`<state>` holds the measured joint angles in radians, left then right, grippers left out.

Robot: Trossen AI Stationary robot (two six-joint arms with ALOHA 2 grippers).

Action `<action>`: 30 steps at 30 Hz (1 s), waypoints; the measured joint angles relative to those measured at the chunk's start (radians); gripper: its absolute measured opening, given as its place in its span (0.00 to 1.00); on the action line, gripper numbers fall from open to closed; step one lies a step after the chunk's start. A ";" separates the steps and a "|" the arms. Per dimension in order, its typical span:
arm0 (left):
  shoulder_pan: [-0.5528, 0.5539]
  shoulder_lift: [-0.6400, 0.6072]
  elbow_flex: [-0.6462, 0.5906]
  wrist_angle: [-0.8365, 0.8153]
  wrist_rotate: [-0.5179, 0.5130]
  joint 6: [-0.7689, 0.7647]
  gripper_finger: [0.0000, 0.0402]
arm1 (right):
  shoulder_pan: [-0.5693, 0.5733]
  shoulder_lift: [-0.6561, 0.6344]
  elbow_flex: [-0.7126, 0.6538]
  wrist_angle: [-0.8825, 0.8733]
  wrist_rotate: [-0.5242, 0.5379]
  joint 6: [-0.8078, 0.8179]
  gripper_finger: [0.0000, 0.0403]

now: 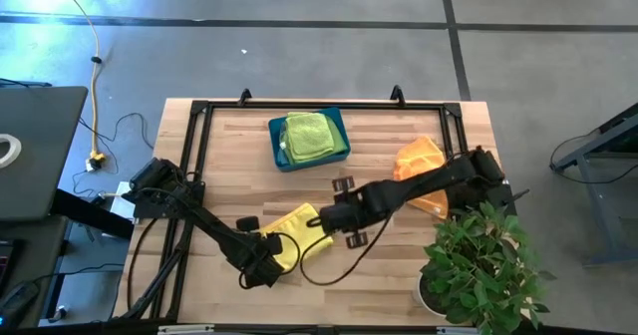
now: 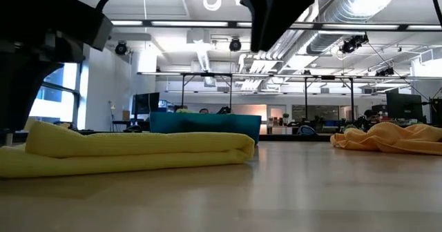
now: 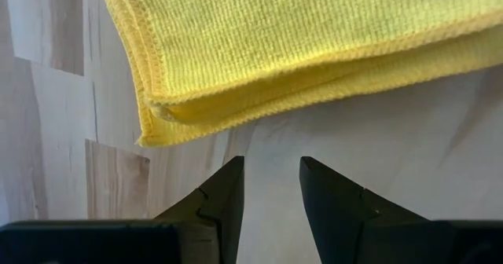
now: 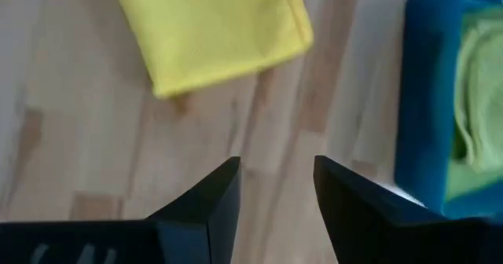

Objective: Fold microfiber towels
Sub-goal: Stack the yellow microfiber cloth on the green microfiber cloth in the blue bin

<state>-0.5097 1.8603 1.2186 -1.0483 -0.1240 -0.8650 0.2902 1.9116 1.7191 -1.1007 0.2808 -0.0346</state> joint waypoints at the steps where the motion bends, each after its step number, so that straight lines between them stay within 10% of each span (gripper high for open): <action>1: 0.000 0.000 0.000 0.000 0.005 0.000 0.29 | -0.009 -0.013 -0.004 -0.018 0.000 -0.001 0.39; 16: 0.053 0.000 0.000 0.002 0.018 -0.084 0.29 | -0.067 -0.812 -1.039 0.749 0.094 0.254 0.32; 30: 0.134 0.000 0.000 0.106 -0.058 -0.222 0.29 | -0.067 -1.314 -1.505 1.148 0.125 0.198 0.32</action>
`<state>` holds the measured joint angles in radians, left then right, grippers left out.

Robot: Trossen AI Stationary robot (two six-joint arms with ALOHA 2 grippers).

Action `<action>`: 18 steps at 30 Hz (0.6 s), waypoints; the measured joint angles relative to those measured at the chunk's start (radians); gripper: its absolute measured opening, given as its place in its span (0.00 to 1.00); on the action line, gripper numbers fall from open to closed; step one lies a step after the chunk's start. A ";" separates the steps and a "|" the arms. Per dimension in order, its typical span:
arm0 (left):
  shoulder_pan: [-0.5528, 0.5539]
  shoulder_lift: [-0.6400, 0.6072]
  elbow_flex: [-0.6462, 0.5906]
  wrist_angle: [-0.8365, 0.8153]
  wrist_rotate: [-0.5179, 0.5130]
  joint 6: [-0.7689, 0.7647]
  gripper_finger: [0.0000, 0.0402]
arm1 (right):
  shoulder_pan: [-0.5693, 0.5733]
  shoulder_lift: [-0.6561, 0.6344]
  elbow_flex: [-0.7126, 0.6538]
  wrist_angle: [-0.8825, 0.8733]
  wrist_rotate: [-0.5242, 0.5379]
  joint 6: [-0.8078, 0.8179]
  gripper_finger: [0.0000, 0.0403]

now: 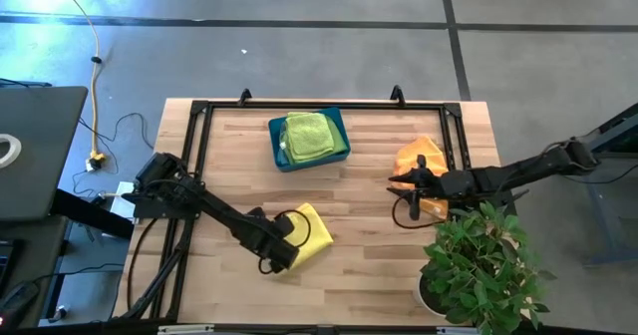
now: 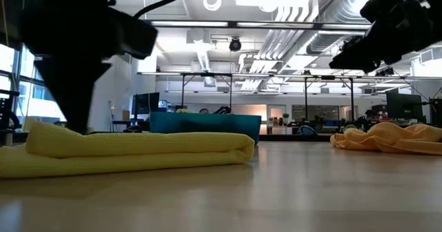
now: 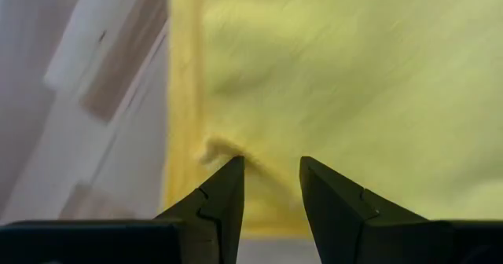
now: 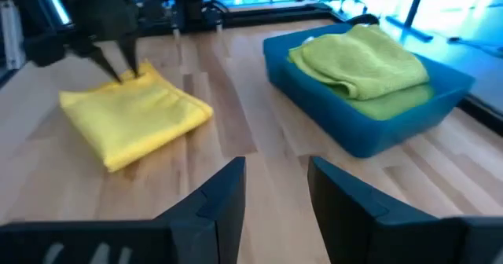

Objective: Fold microfiber towels
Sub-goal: Stack the yellow microfiber cloth on the green microfiber cloth in the blue bin

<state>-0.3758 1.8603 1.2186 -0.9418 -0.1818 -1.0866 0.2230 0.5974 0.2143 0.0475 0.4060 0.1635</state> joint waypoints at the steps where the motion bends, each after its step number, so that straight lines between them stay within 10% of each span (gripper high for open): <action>1: 0.003 0.000 0.000 0.027 -0.010 -0.006 0.29 | 0.000 -0.019 -0.015 0.004 0.012 -0.005 0.32; 18: 0.010 -0.026 0.001 0.234 -0.123 -0.051 0.29 | 0.000 -0.067 -0.082 -0.058 0.011 -0.011 0.32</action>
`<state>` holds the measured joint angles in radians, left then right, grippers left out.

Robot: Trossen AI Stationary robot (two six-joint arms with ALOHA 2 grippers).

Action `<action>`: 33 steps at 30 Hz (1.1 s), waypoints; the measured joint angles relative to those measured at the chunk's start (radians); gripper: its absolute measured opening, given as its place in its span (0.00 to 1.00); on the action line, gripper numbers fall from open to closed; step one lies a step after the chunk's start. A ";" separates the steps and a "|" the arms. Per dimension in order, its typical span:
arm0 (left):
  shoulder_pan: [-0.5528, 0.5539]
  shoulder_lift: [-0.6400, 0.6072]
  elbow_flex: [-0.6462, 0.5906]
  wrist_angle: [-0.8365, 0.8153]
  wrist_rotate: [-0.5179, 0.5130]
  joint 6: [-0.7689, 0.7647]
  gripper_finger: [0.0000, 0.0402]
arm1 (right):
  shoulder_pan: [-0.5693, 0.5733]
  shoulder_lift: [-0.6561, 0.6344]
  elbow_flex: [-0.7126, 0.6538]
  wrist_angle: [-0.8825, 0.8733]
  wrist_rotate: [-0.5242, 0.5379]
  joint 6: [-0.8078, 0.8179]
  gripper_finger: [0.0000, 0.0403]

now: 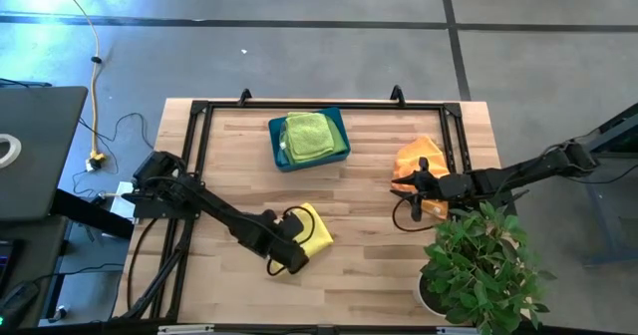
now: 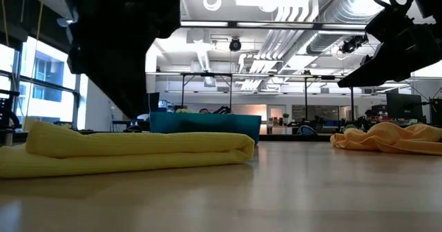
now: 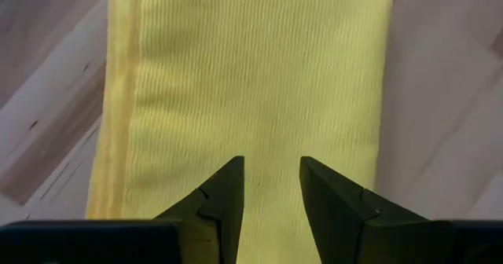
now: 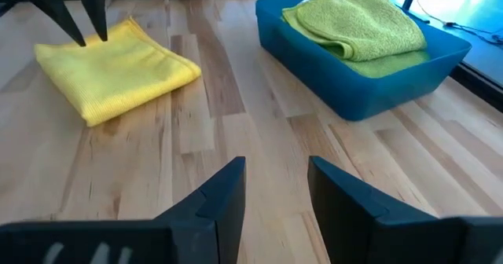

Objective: Fold microfiber towels
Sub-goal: Stack the yellow microfiber cloth on the green microfiber cloth in the blue bin

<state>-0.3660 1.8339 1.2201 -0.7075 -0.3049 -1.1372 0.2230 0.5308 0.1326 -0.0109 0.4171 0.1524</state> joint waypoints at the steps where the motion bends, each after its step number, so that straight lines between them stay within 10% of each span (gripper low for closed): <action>1: 0.000 0.000 0.000 0.012 -0.013 -0.005 0.29 | 0.000 0.000 0.000 0.000 0.000 0.000 0.32; 15: -0.024 -0.008 -0.001 0.329 -0.001 -0.076 0.29 | 0.000 0.000 0.000 -0.001 -0.001 0.004 0.32; 23: -0.102 -0.008 -0.001 0.089 -0.047 -0.641 0.35 | 0.000 0.000 0.000 -0.002 -0.001 0.004 0.32; 33: -0.275 -0.008 -0.001 -0.130 -0.128 -1.148 0.68 | 0.000 0.000 0.000 -0.002 -0.001 0.004 0.32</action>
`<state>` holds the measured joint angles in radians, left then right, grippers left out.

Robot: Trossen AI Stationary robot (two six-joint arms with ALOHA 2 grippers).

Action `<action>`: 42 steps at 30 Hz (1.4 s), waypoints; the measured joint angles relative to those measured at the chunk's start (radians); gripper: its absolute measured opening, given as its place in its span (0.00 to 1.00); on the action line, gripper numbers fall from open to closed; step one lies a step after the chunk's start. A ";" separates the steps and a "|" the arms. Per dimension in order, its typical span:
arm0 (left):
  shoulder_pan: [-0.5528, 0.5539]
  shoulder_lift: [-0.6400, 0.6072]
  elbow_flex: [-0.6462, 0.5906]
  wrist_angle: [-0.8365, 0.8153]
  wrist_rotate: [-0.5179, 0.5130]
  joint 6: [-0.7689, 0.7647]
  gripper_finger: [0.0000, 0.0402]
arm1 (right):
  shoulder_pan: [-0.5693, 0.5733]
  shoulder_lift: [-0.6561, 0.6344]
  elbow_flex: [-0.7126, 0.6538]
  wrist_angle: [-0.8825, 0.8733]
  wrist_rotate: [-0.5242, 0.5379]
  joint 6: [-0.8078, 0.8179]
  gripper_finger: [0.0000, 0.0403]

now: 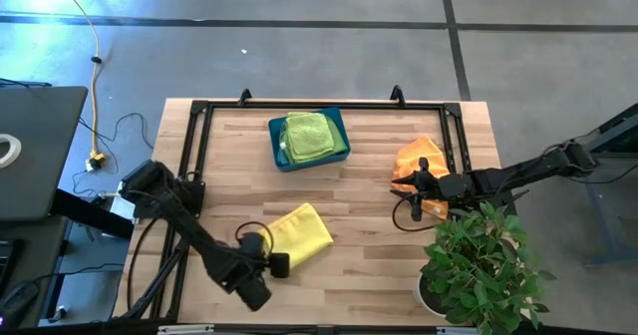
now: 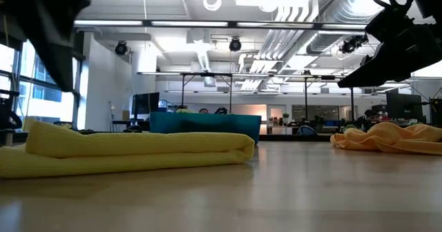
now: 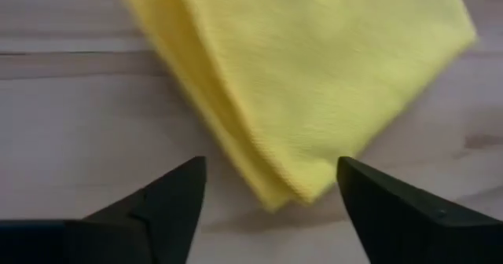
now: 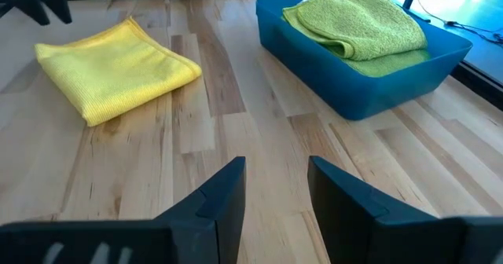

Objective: Fold microfiber towels
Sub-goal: Stack the yellow microfiber cloth on the green microfiber cloth in the blue bin

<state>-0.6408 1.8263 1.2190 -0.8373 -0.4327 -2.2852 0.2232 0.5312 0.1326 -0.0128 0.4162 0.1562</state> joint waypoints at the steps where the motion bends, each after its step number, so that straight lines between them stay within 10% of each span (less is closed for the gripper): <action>1: -0.008 0.000 0.000 -0.025 -0.002 -0.029 0.71 | 0.000 0.000 0.000 0.000 0.000 0.000 0.32; 26: 0.146 0.041 -0.131 0.080 0.067 0.148 0.76 | 0.000 0.000 0.000 -0.008 0.000 0.000 0.32; 42: 0.267 0.051 -0.134 0.084 0.027 0.559 0.23 | 0.000 0.000 0.000 -0.008 0.000 0.000 0.33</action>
<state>-0.3741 1.8773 1.0848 -0.7529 -0.4061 -1.7267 0.2233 0.5308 0.1329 -0.0212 0.4160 0.1562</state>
